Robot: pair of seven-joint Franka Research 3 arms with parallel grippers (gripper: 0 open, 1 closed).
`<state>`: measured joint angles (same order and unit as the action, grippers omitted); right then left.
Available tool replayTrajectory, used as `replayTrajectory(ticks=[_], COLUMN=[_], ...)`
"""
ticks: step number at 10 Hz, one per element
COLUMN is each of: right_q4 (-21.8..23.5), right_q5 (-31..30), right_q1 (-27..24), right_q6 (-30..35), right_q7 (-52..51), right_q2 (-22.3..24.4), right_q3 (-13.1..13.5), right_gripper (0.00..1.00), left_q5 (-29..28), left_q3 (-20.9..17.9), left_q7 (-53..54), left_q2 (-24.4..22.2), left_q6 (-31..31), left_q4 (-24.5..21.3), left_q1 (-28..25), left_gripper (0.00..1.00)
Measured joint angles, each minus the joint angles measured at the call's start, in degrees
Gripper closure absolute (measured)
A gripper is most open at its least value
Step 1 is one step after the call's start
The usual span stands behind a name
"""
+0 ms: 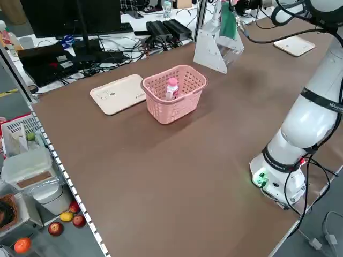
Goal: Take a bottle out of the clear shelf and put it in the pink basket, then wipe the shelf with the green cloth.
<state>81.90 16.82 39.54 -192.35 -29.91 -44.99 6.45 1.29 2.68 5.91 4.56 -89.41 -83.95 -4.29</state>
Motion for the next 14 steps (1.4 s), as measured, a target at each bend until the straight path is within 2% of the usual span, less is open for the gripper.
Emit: replayTrajectory(ticks=[3,7,14], right_q4=[0.36,0.33,0.33], right_q5=[-0.24,-0.29,0.03], right_q1=[0.21,0.68,2.34], right_q6=[-0.08,-0.28,-0.28], right_q7=[-0.18,-0.19,5.13], right_q2=[-2.01,-2.60,-2.65], right_q3=[-0.14,-0.23,-0.91], right_gripper=[0.97,0.97,0.97], left_q5=[0.00,1.20,1.20], left_q3=[0.22,0.26,0.29], left_q7=[0.00,-0.06,-0.06], left_q2=[0.08,0.22,0.86], left_q6=[-0.48,-5.55,-5.84], left_q4=[0.00,-0.02,-0.16], left_q1=[0.58,0.63,0.66], left_gripper=[0.00,0.00,0.00])
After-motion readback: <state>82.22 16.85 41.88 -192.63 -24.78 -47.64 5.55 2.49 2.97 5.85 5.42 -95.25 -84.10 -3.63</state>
